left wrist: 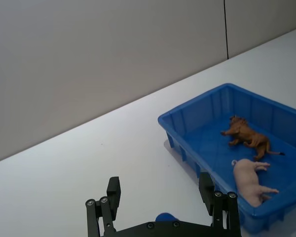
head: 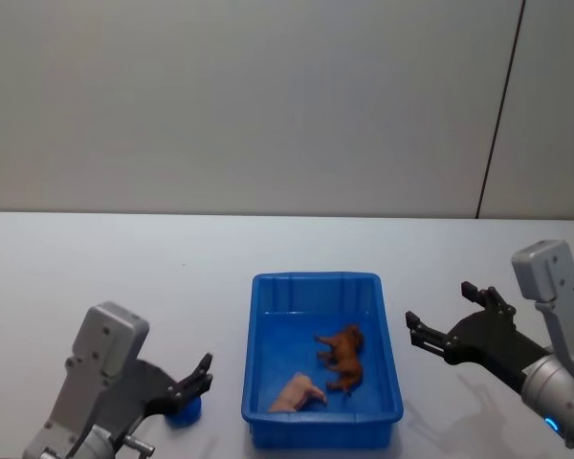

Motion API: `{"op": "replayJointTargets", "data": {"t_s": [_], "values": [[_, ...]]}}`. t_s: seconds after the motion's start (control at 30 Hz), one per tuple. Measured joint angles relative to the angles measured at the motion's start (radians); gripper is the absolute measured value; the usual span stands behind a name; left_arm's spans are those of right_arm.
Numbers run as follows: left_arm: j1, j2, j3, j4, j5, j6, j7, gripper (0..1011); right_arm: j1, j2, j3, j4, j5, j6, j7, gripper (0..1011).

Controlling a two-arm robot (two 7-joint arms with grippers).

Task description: Pick up the two dolls from the table and place them into the box.

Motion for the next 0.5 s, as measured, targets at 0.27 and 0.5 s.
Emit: {"op": "replayJointTargets", "data": {"t_s": [0.27, 0.5], "values": [[0.002, -0.012, -0.002, 0.084, -0.021, -0.041, -0.039, 1001, -0.001, 0.001, 0.001, -0.001, 0.001, -0.001, 0.0, 1001], [-0.035, -0.052, 0.0, 0.197, -0.028, -0.093, -0.106, 1001, -0.001, 0.002, 0.002, -0.001, 0.001, -0.002, 0.0, 1001]]}}
